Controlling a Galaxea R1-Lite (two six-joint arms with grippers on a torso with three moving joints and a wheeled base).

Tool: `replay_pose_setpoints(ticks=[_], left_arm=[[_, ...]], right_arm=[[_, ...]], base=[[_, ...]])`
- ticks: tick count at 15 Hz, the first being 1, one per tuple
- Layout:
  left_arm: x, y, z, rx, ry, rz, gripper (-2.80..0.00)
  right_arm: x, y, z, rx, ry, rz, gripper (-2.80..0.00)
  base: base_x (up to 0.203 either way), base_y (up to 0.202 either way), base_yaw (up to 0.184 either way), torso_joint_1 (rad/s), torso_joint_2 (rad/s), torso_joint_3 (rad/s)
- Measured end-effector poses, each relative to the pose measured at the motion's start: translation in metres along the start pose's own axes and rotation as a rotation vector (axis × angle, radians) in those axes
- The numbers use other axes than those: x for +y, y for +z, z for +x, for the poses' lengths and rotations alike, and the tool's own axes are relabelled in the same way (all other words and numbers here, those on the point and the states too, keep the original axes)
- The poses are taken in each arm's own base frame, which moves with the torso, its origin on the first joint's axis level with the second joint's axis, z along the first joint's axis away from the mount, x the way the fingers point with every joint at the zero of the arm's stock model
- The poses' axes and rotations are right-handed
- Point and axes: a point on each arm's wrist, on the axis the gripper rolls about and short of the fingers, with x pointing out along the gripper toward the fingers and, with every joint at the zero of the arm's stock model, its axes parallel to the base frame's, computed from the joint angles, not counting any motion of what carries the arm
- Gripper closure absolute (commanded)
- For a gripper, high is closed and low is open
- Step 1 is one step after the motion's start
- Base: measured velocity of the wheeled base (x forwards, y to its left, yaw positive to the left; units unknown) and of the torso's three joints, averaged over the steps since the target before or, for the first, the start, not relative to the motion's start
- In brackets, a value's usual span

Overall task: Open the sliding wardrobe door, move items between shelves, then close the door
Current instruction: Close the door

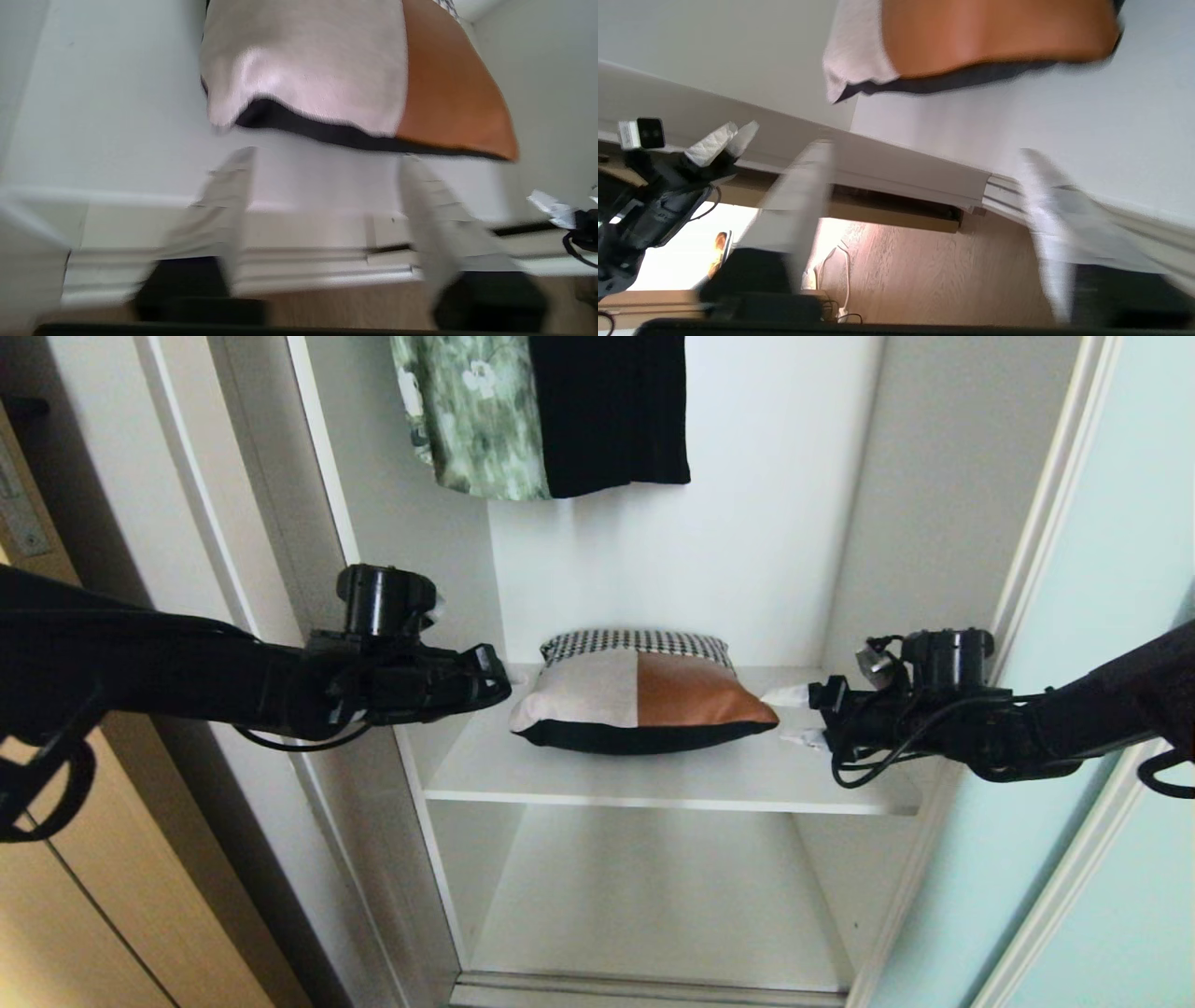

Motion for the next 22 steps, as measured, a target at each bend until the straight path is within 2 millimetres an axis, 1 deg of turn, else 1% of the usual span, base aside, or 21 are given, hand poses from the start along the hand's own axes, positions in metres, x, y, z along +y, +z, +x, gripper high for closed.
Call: replay_pose_setpoints(ticks=[1, 3, 4, 6, 7, 10, 11, 13, 15, 17, 19, 22], left_arm=[[-0.006, 0.002, -0.018, -0.004, -0.005, 0.005, 0.0], [-0.017, 0.004, -0.061, -0.02, -0.011, 0.032, 0.0], [-0.021, 0.002, -0.082, -0.025, 0.0, 0.055, 0.0], [-0.019, -0.012, -0.125, -0.038, 0.087, 0.126, 0.0], [-0.017, -0.019, -0.143, -0.058, 0.148, 0.157, 0.0], [-0.007, -0.045, -0.197, -0.138, 0.349, 0.241, 0.0], [-0.003, -0.056, -0.216, -0.161, 0.404, 0.264, 0.0], [0.009, -0.08, -0.247, -0.195, 0.497, 0.303, 0.0], [0.023, -0.103, -0.277, -0.252, 0.615, 0.319, 0.0], [0.036, -0.129, -0.301, -0.299, 0.696, 0.304, 0.0], [0.047, -0.158, -0.32, -0.349, 0.728, 0.292, 0.0], [0.061, -0.196, -0.336, -0.427, 0.781, 0.265, 0.0]], right_arm=[[0.011, -0.005, -0.011, -0.01, -0.01, -0.008, 0.0], [0.035, -0.018, -0.037, -0.028, -0.024, -0.034, 0.0], [0.046, -0.025, -0.051, -0.034, -0.028, -0.052, 0.0], [0.068, -0.047, -0.082, -0.041, -0.052, -0.111, 0.0], [0.075, -0.059, -0.095, -0.046, -0.078, -0.138, 0.0], [0.093, -0.105, -0.13, -0.079, -0.191, -0.24, 0.0], [0.101, -0.119, -0.142, -0.102, -0.215, -0.268, 0.0], [0.113, -0.139, -0.166, -0.139, -0.234, -0.301, 0.0], [0.125, -0.157, -0.194, -0.168, -0.239, -0.317, 0.0], [0.133, -0.175, -0.223, -0.193, -0.236, -0.325, 0.0], [0.133, -0.196, -0.25, -0.217, -0.223, -0.339, 0.0], [0.132, -0.227, -0.286, -0.26, -0.196, -0.363, 0.0]], base=[[0.0, 0.0, 0.0, 0.0, 0.0, 0.0], [0.0, 0.0, 0.0, 0.0, 0.0, 0.0], [0.0, 0.0, 0.0, 0.0, 0.0, 0.0], [0.0, 0.0, 0.0, 0.0, 0.0, 0.0], [0.0, 0.0, 0.0, 0.0, 0.0, 0.0], [0.0, 0.0, 0.0, 0.0, 0.0, 0.0], [0.0, 0.0, 0.0, 0.0, 0.0, 0.0], [0.0, 0.0, 0.0, 0.0, 0.0, 0.0], [0.0, 0.0, 0.0, 0.0, 0.0, 0.0], [0.0, 0.0, 0.0, 0.0, 0.0, 0.0], [0.0, 0.0, 0.0, 0.0, 0.0, 0.0], [0.0, 0.0, 0.0, 0.0, 0.0, 0.0]])
